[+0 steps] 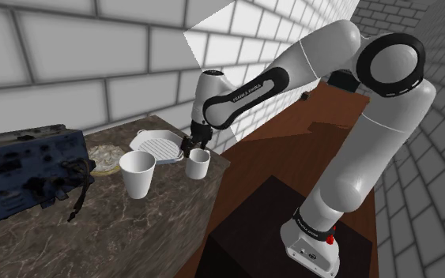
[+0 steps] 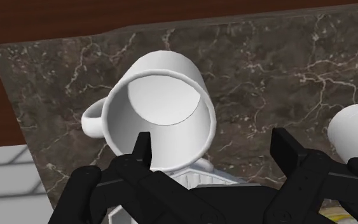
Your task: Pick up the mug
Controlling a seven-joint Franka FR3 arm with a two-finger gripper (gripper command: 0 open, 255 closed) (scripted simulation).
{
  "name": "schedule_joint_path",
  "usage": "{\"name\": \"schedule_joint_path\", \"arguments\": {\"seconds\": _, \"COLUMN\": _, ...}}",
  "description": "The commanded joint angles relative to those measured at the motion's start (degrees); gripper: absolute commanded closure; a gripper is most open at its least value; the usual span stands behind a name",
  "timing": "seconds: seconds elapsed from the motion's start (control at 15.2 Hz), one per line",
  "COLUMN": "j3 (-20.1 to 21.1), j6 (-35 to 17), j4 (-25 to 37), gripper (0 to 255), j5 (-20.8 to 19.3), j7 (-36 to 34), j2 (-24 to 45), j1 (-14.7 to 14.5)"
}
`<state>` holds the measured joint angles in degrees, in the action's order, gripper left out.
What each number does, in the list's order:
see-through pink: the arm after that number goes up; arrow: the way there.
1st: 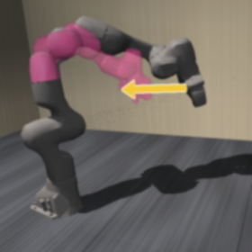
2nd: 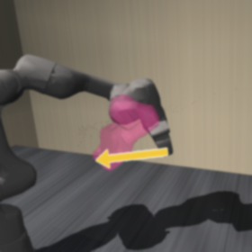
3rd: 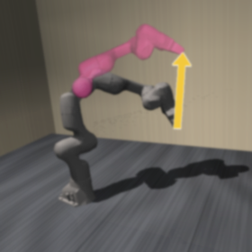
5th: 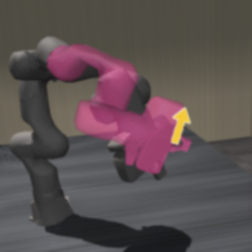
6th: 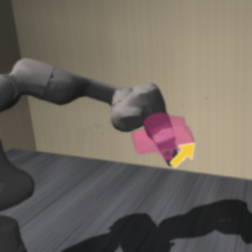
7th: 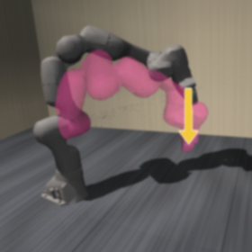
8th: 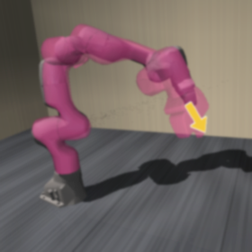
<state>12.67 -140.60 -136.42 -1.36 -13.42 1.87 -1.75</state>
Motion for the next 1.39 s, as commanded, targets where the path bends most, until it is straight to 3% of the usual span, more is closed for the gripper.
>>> {"name": "schedule_joint_path", "arguments": {"seconds": 0.0, "j3": 0.1, "j6": -1.5, "j4": 1.1, "gripper": 0, "j5": -1.0, "j7": -1.3, "j2": 2.7, "j1": -0.3}}
{"name": "schedule_joint_path", "arguments": {"seconds": 0.59, "j3": -0.4, "j6": -7.1, "j4": 0.2, "gripper": 0, "j5": -3.1, "j7": -2.9, "j2": 7.6, "j1": -0.5}}
{"name": "schedule_joint_path", "arguments": {"seconds": 0.66, "j3": -0.4, "j6": -7.2, "j4": 0.2, "gripper": 255, "j5": -3.1, "j7": -2.8, "j2": 7.7, "j1": -0.5}}
{"name": "schedule_joint_path", "arguments": {"seconds": 1.32, "j3": -0.3, "j6": -6.4, "j4": 0.3, "gripper": 255, "j5": -2.8, "j7": -2.7, "j2": 7.0, "j1": -0.5}}
